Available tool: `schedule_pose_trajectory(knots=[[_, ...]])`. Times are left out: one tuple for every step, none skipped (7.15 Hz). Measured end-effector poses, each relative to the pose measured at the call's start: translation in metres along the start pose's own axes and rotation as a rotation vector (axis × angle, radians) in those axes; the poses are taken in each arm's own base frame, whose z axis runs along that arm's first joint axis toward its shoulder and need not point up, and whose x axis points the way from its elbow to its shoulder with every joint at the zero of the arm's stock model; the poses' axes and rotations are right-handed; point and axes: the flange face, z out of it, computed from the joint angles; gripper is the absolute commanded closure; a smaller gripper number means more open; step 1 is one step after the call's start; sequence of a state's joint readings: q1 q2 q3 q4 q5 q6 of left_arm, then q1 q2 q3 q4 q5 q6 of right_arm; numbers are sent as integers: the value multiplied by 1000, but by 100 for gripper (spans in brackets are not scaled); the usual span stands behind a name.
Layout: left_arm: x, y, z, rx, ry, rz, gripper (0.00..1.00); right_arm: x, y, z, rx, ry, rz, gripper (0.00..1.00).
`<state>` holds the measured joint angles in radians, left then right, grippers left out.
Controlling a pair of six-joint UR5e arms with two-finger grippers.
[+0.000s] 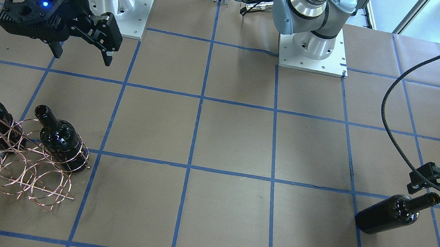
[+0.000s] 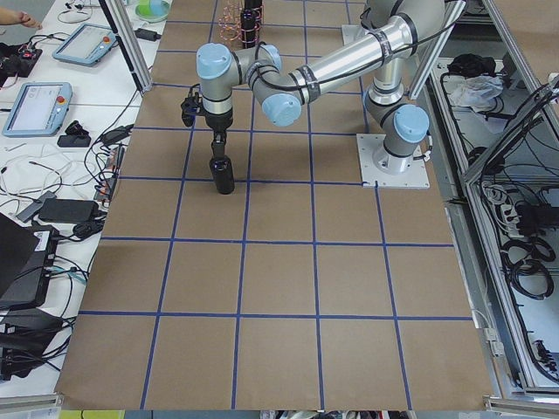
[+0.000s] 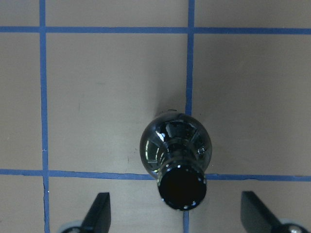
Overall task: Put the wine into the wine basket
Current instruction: 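Close the left gripper on the bottle neck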
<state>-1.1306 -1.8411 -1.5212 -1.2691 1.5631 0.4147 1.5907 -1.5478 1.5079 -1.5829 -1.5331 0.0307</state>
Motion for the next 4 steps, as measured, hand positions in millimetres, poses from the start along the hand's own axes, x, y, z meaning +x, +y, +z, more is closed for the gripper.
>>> schedule_pose_trajectory(knots=[[-1,-1,2,5,-1,2,19,0,0,0,0,1,-1,0],[-1,-3,3,9,-2,2,21,0,0,0,0,0,-2,0],[-2,-4,6,10,-2,2,21,0,0,0,0,0,-2,0],[-3,-6,8,13,-3,1,21,0,0,0,0,-1,-2,0]])
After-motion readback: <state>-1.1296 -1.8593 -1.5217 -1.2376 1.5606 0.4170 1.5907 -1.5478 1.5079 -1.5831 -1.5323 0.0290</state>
